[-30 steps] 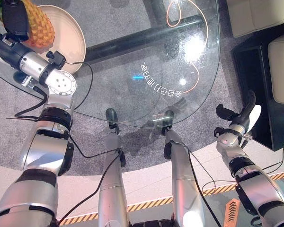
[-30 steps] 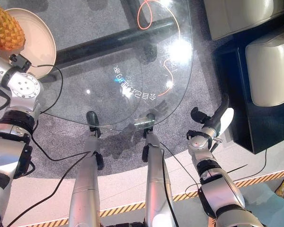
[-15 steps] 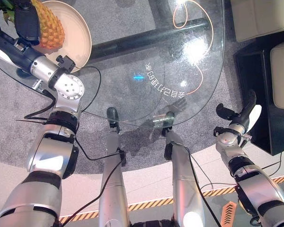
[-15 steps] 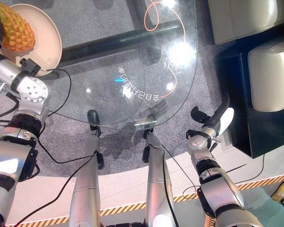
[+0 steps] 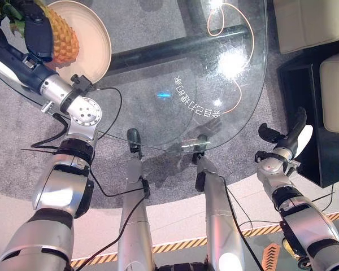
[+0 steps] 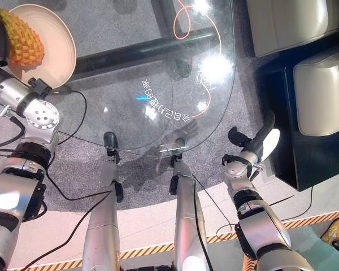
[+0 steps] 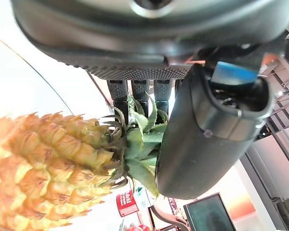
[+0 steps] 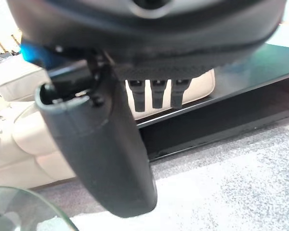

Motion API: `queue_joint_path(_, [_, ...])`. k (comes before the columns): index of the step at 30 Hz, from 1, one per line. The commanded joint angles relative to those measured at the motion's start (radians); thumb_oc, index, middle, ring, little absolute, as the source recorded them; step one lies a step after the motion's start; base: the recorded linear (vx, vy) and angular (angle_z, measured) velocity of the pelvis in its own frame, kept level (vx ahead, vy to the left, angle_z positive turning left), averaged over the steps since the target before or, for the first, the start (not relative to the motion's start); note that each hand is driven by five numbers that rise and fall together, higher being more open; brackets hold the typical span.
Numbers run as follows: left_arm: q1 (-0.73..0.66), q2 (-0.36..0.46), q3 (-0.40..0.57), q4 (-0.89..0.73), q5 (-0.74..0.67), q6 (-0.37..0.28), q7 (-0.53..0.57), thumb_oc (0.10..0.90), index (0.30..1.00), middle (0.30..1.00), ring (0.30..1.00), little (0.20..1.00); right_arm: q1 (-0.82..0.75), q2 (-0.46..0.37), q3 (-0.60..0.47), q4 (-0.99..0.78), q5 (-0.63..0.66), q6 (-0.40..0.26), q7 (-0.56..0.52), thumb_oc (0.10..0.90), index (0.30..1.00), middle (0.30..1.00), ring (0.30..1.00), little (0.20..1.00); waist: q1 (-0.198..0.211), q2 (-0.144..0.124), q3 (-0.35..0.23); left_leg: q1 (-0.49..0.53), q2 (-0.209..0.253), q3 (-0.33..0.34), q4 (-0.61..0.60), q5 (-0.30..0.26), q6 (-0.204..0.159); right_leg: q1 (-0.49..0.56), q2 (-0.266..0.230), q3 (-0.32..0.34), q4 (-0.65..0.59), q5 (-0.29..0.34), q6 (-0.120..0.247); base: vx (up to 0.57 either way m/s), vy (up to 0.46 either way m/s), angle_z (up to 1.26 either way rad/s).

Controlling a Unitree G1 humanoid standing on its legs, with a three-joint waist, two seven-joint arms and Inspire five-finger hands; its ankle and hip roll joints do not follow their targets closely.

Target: Pick up the fruit to the plate

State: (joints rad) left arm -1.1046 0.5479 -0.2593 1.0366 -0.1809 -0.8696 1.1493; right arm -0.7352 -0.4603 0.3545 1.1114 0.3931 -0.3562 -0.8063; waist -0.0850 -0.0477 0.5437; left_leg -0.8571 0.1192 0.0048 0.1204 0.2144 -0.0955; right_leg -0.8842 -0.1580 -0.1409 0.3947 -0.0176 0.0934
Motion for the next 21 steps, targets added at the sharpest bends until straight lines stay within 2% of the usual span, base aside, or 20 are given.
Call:
queue_joint_path(1, [-0.082,0.052,0.039,-0.050,0.078,-0.104,0.007,0.462,0.611,0.611,0.611,0.562,0.008,0.001,-0.050,0.007,0.004,-0.031,-0.084,0.800,0.900,0.900,0.900,0.900,0.035,-0.062,-0.024,0.012,-0.037,0.033,0.187,-0.232,0.017,0.048,0.072,0.008,-0.056,0.002,0.021,0.00,0.000,0.00])
queue_joint_path(5, [-0.083,0.046,0.029,-0.053,0.097,-0.104,0.015,0.476,0.622,0.622,0.622,0.576,0.011,0.003,-0.049,0.012,0.000,-0.038,-0.085,0.800,0.900,0.900,0.900,0.900,0.034,-0.062,-0.024,0.009,-0.037,0.032,0.191,-0.235,0.017,0.043,0.073,0.009,-0.050,-0.001,0.021,0.00,0.000,0.00])
queue_joint_path(8, [-0.082,0.046,0.024,-0.055,0.099,-0.104,0.009,0.583,0.714,0.714,0.714,0.683,0.008,0.001,-0.051,0.015,-0.002,-0.042,-0.086,0.800,0.900,0.900,0.900,0.900,0.035,-0.063,-0.024,0.007,-0.036,0.031,0.193,-0.236,0.016,0.042,0.072,0.007,-0.050,-0.001,0.021,0.00,0.000,0.00])
queue_joint_path(17, [-0.071,0.037,0.015,-0.070,0.111,-0.106,0.001,0.627,0.752,0.752,0.752,0.727,0.014,0.002,-0.053,0.010,0.003,-0.039,-0.089,0.800,0.900,0.900,0.900,0.900,0.036,-0.068,-0.024,-0.002,-0.036,0.029,0.205,-0.241,0.016,0.038,0.073,0.005,-0.042,-0.003,0.022,0.00,-0.004,0.02])
queue_joint_path(21, [-0.065,0.027,0.011,-0.078,0.122,-0.102,-0.006,0.687,0.804,0.804,0.804,0.787,0.013,0.005,-0.051,-0.001,-0.002,-0.034,-0.095,0.800,0.900,0.900,0.900,0.900,0.035,-0.068,-0.024,-0.006,-0.038,0.027,0.210,-0.242,0.016,0.034,0.072,0.007,-0.041,-0.001,0.022,0.00,0.000,0.00])
